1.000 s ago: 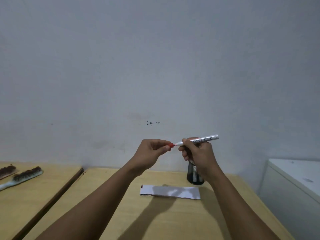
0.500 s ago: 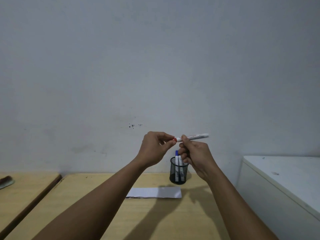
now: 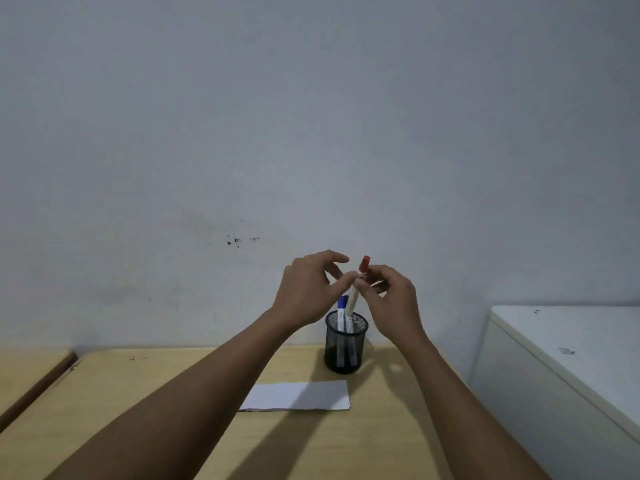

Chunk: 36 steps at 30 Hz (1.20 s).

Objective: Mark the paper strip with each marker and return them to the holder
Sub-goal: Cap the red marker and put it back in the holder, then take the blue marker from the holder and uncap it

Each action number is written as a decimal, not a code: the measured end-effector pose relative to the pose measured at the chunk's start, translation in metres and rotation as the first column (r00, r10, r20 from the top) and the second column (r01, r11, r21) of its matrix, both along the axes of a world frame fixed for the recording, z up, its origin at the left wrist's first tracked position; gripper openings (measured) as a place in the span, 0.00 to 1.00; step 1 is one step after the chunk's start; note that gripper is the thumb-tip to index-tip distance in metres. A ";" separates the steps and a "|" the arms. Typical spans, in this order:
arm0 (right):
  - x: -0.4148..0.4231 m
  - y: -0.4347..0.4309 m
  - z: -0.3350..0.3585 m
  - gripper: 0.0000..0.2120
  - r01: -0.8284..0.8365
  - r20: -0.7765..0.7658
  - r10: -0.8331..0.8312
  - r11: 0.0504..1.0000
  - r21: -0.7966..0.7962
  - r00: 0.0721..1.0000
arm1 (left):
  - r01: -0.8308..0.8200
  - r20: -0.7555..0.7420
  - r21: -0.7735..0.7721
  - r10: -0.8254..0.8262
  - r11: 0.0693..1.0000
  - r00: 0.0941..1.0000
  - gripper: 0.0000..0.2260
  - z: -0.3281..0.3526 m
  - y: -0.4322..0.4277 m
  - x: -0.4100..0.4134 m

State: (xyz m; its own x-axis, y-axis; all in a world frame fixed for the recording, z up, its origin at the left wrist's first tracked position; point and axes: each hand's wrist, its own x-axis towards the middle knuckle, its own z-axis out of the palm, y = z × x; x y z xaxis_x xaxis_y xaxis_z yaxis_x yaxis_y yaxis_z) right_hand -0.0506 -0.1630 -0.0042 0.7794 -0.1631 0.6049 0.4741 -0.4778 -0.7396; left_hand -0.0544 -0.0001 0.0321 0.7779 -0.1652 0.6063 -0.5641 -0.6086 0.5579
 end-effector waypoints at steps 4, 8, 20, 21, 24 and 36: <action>0.035 -0.013 -0.024 0.07 0.050 -0.124 -0.052 0.999 -0.016 0.991 | -0.105 -0.130 0.122 0.121 0.987 0.984 0.16 -0.044 -0.008 0.034; 0.054 -0.019 -0.043 0.23 0.089 -0.137 -0.117 0.976 -0.200 0.984 | -0.139 -0.233 0.217 0.190 0.966 0.954 0.22 -0.072 -0.020 0.062; 0.088 -0.026 -0.079 0.23 0.024 -0.206 -0.144 0.869 -0.494 0.968 | -0.171 -0.261 0.119 0.197 0.978 0.945 0.15 -0.102 -0.035 0.105; 0.088 -0.026 -0.080 0.22 0.025 -0.202 -0.145 0.865 -0.501 0.969 | -0.177 -0.269 0.103 0.198 0.979 0.943 0.15 -0.103 -0.035 0.106; 0.086 -0.024 -0.081 0.19 0.037 -0.186 -0.161 0.843 -0.537 0.969 | -0.186 -0.292 0.040 0.189 0.982 0.938 0.14 -0.101 -0.033 0.105; 0.037 0.009 -0.013 0.14 -0.153 -0.328 0.234 0.954 0.257 0.915 | -0.235 -0.384 -0.685 -0.068 0.690 0.921 0.07 -0.007 0.034 0.043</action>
State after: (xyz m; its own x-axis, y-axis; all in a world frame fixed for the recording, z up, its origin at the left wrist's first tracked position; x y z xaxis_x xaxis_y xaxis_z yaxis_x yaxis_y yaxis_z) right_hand -0.0132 -0.1537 -0.0171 0.9640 -0.0846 0.2522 0.2304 -0.2082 -0.9506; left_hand -0.0113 0.0343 0.0251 0.9438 0.2708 0.1898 -0.2028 0.0206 0.9790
